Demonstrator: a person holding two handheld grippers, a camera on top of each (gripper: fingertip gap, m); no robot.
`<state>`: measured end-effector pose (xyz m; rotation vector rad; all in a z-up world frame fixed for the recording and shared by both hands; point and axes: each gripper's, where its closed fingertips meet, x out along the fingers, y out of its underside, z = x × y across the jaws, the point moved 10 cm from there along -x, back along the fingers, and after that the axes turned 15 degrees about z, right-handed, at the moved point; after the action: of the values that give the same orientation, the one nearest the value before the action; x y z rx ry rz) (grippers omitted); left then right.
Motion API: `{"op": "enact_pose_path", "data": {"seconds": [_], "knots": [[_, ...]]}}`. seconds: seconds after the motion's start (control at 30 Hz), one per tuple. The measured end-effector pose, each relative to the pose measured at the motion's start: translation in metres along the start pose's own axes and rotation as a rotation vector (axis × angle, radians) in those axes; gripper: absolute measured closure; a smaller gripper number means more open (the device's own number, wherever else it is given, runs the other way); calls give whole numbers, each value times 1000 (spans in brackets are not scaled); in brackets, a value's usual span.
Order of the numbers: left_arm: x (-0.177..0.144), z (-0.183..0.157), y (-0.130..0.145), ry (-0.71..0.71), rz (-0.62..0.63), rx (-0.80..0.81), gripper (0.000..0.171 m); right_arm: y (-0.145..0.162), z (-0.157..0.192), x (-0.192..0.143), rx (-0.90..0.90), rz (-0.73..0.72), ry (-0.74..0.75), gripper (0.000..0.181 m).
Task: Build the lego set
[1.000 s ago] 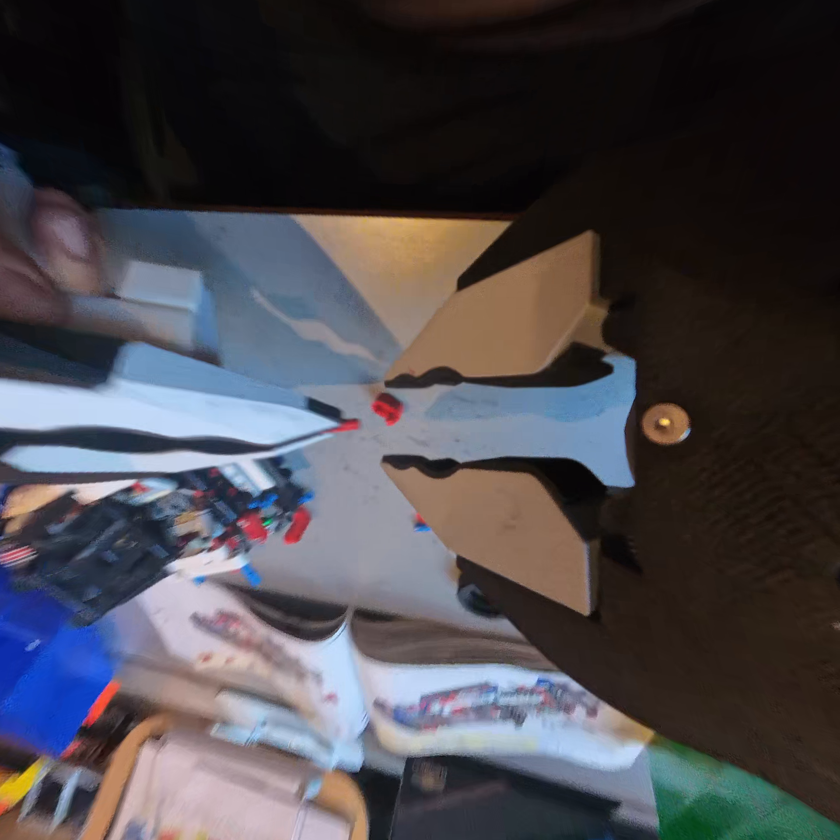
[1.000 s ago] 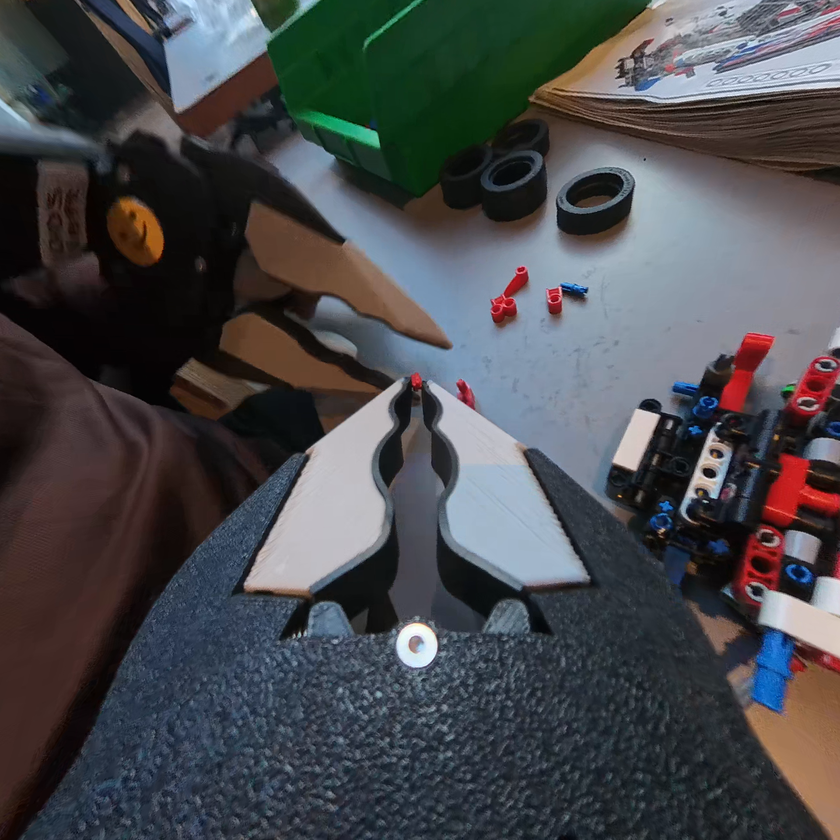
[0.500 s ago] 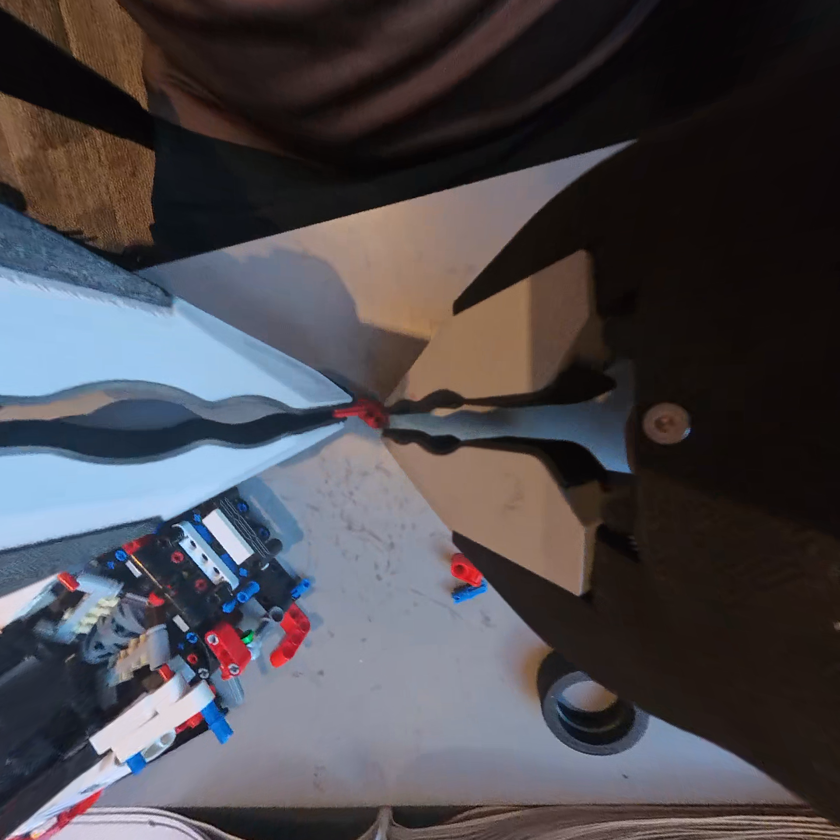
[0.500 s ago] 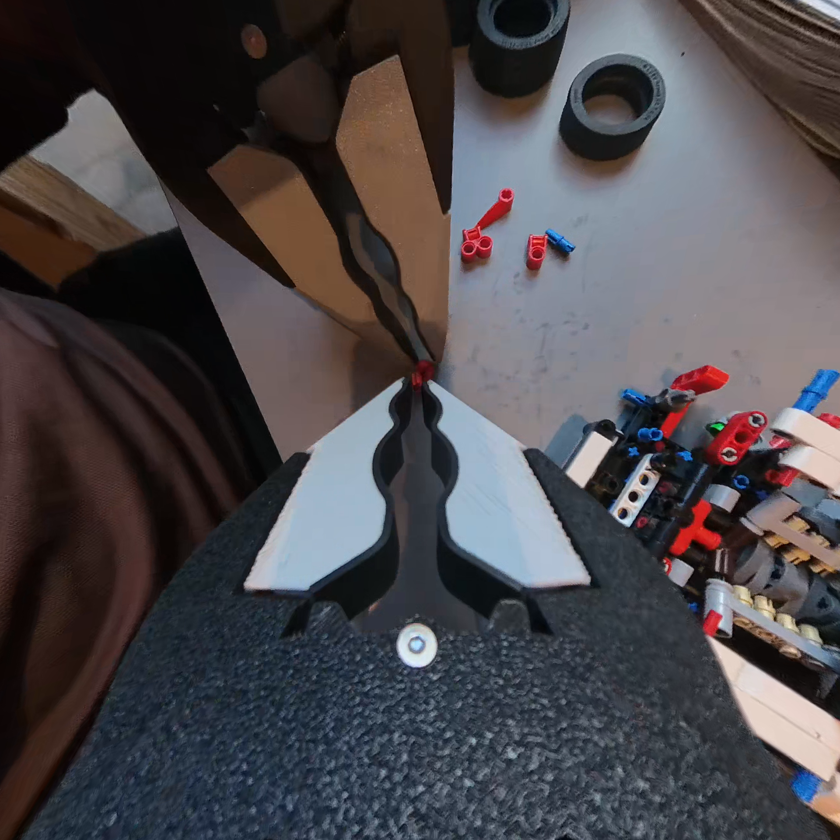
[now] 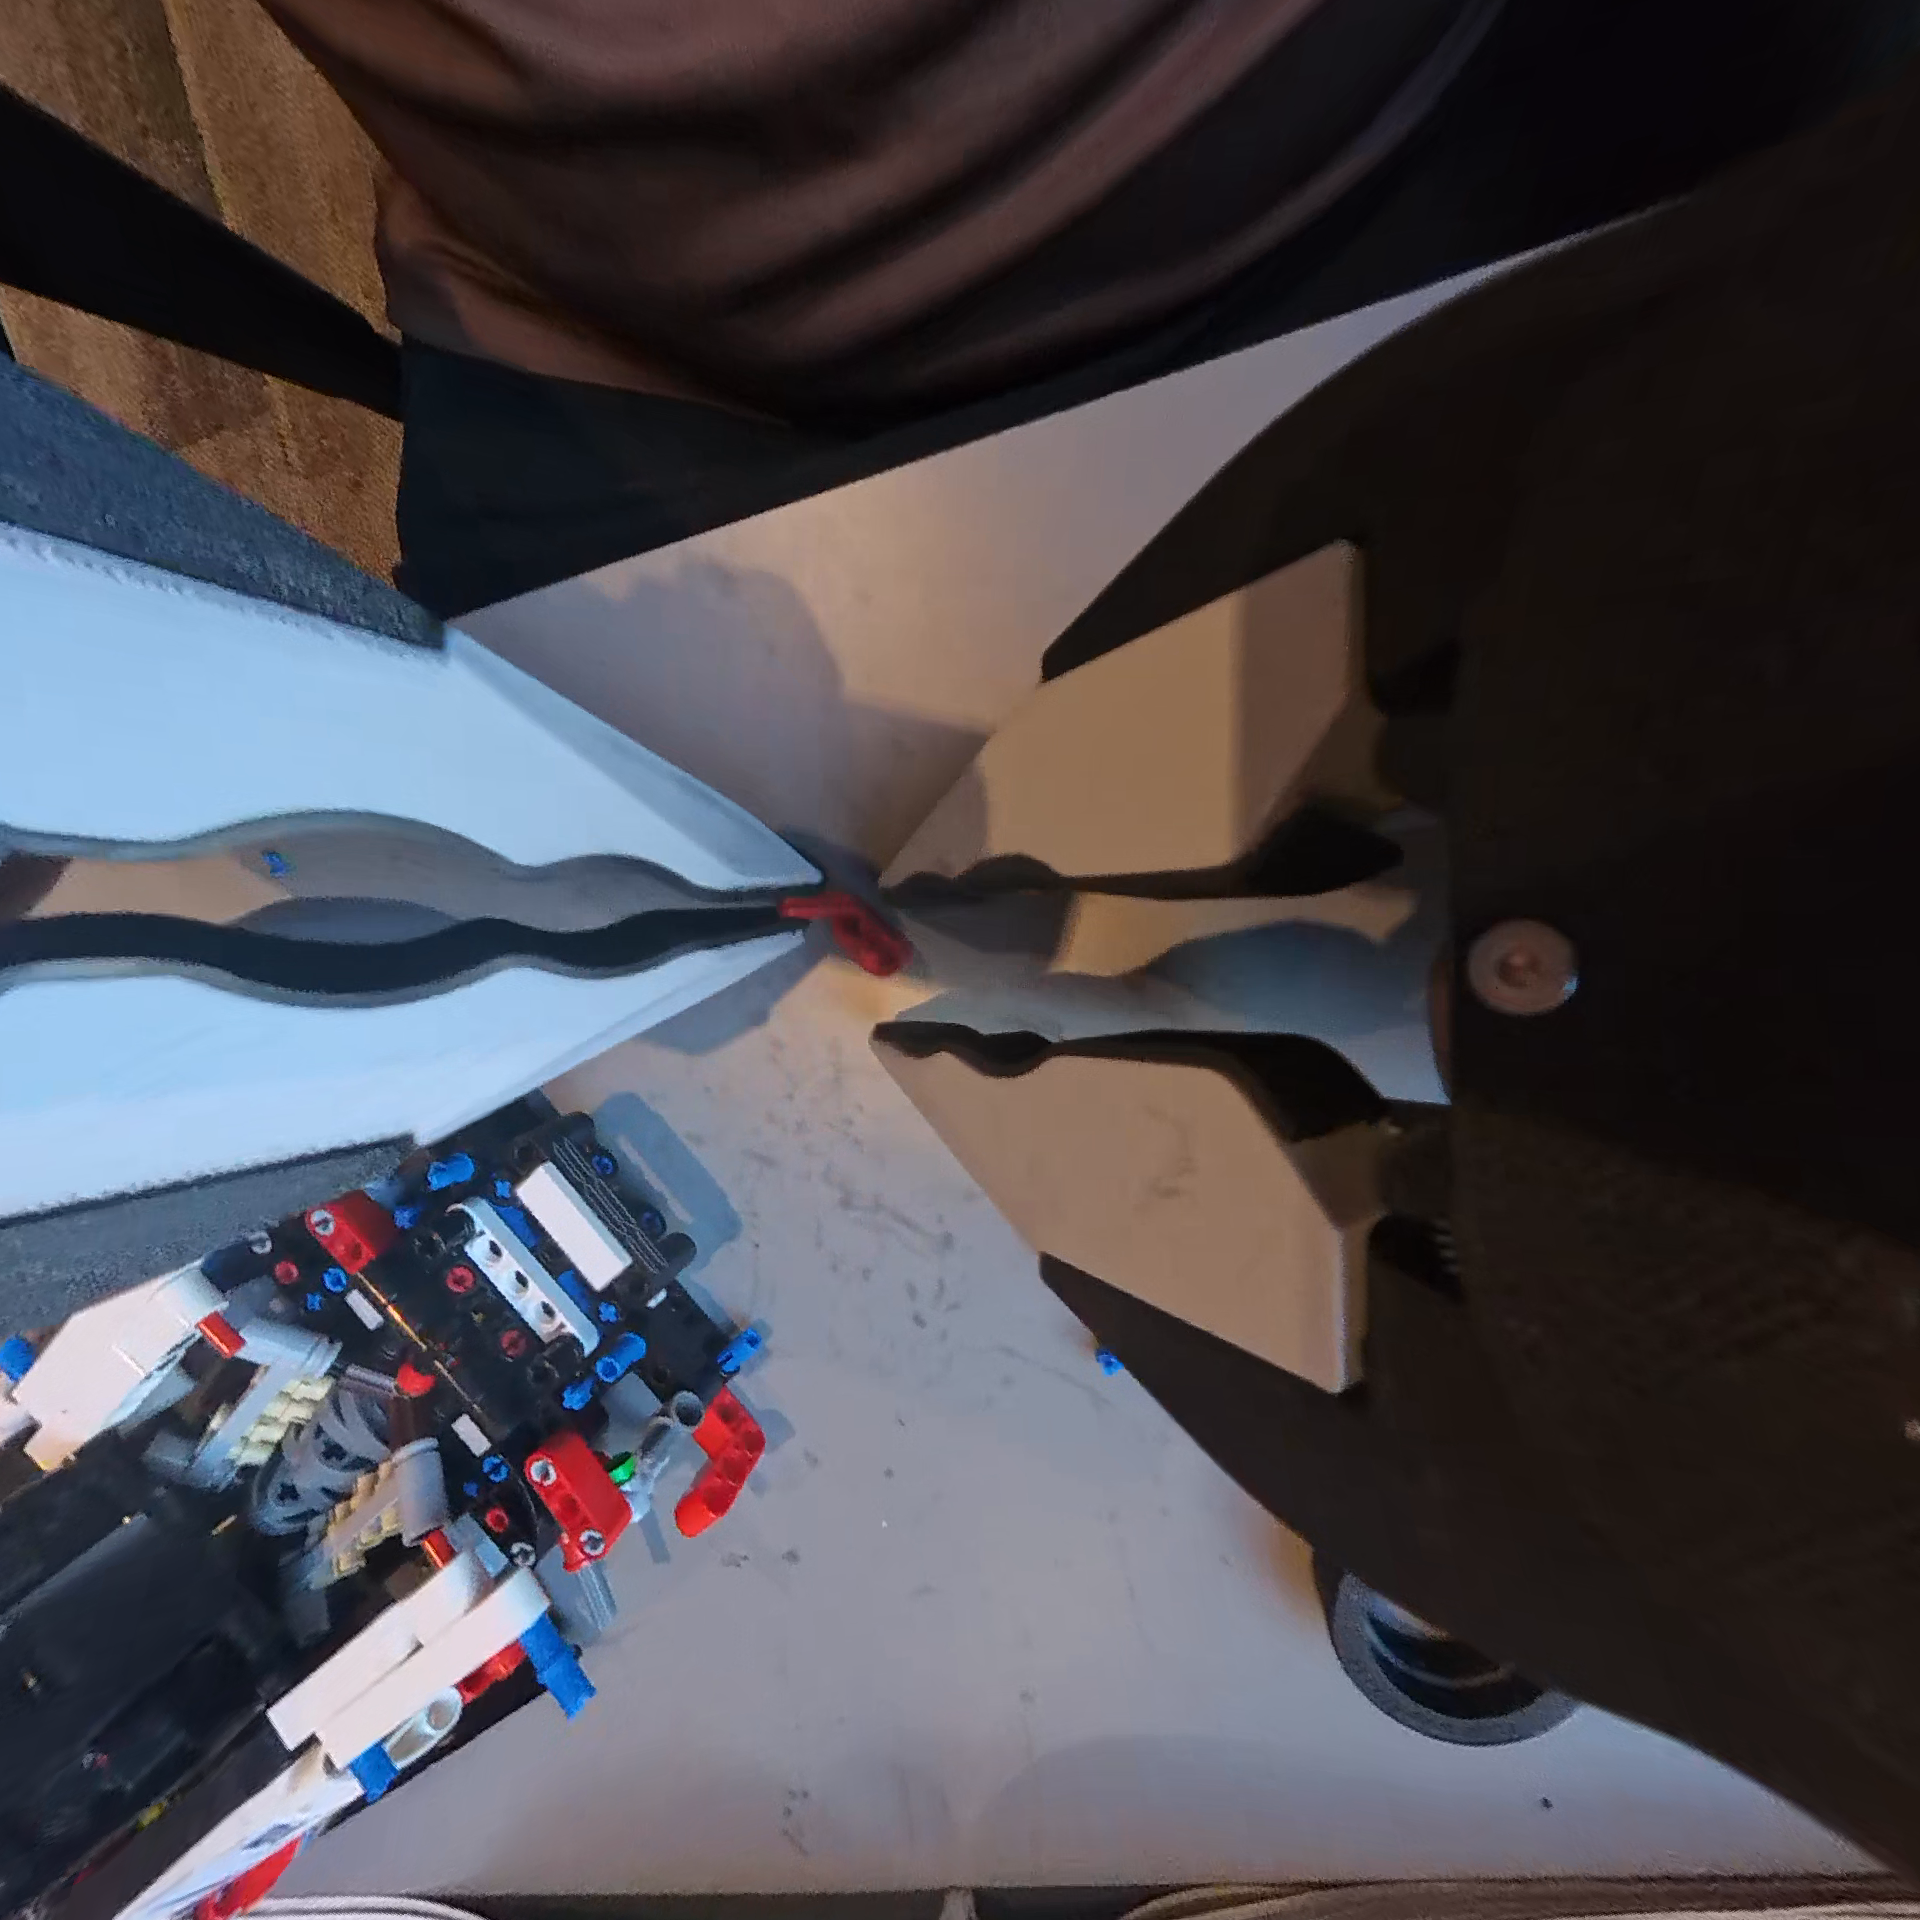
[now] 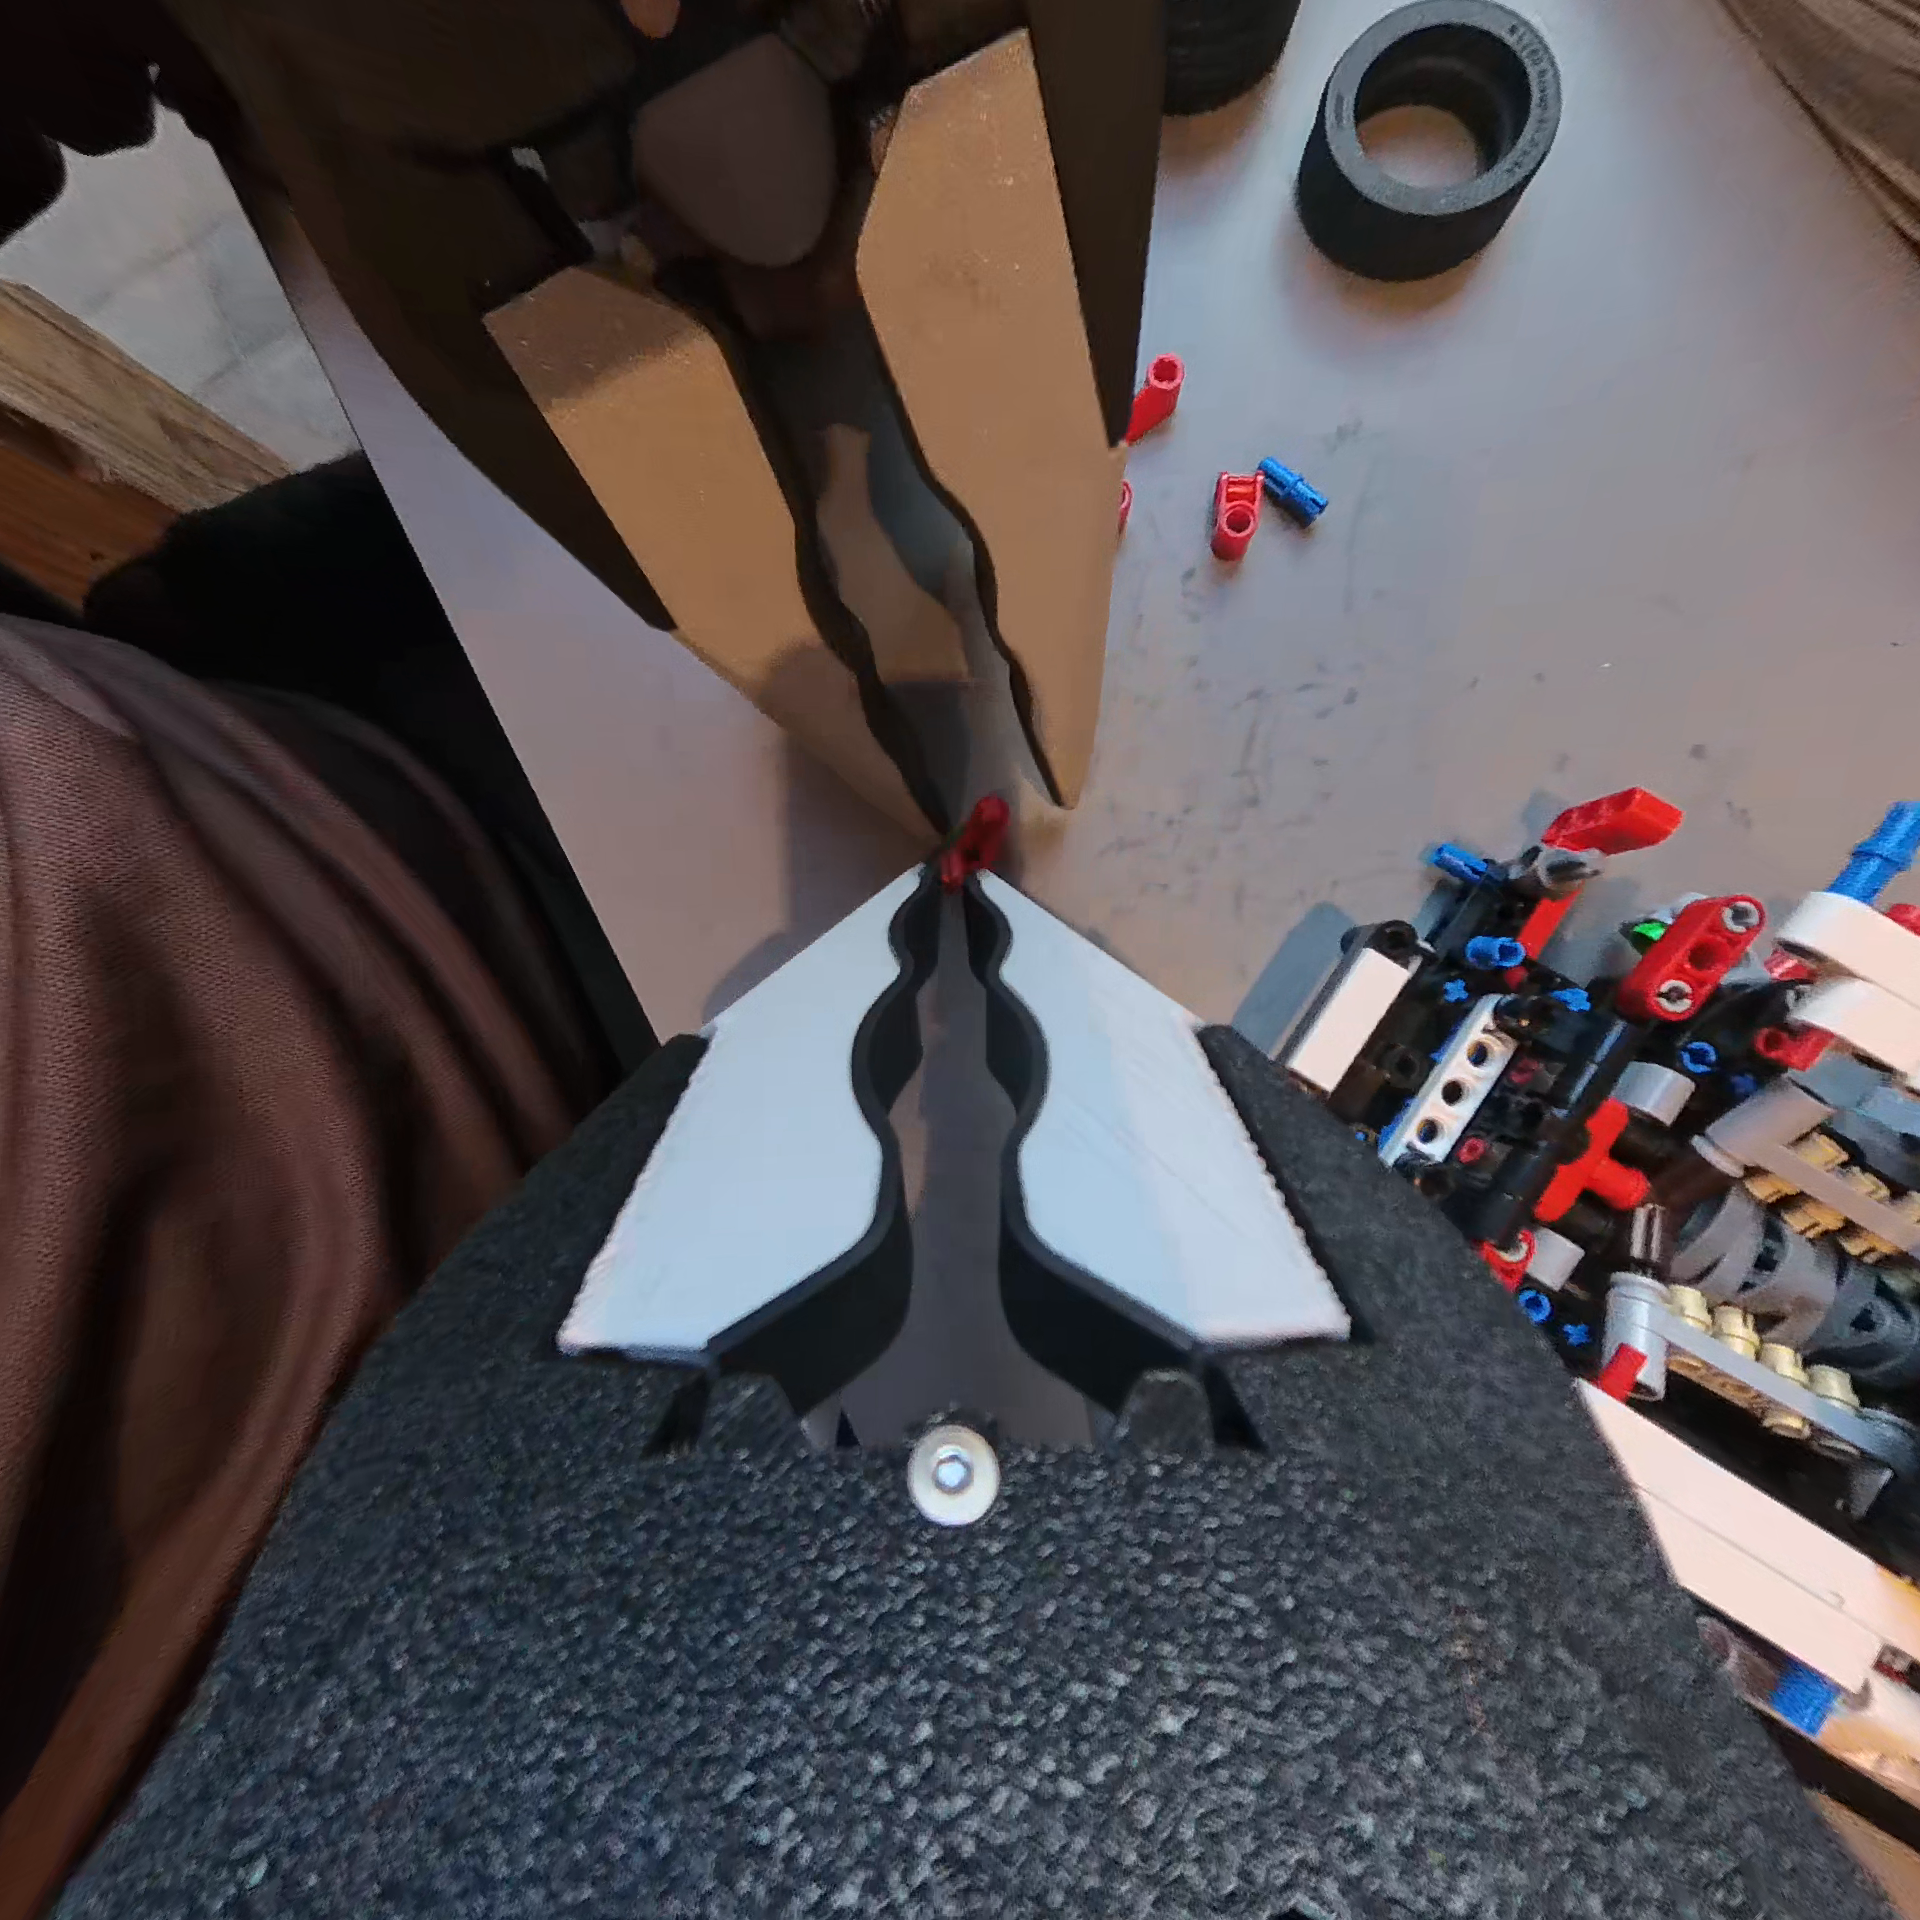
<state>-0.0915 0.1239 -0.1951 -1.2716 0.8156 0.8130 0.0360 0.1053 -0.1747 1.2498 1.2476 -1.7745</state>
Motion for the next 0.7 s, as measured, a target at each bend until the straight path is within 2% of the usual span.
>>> {"op": "enact_pose_path", "data": {"seconds": [0.03,0.13,0.33,0.53,0.7], "knots": [[0,-1,-1,1,1,8,154,0,-1,0,4,2,1,177],[0,-7,0,18,-2,17,163,2,-3,-3,11,10,23,177],[-3,-14,2,19,0,-13,160,3,-4,-4,13,8,20,177],[-1,-4,1,33,7,-24,156,0,1,-5,-33,35,14,177],[2,-4,-2,80,-10,-11,165,-4,2,-5,-76,74,33,177]]}}
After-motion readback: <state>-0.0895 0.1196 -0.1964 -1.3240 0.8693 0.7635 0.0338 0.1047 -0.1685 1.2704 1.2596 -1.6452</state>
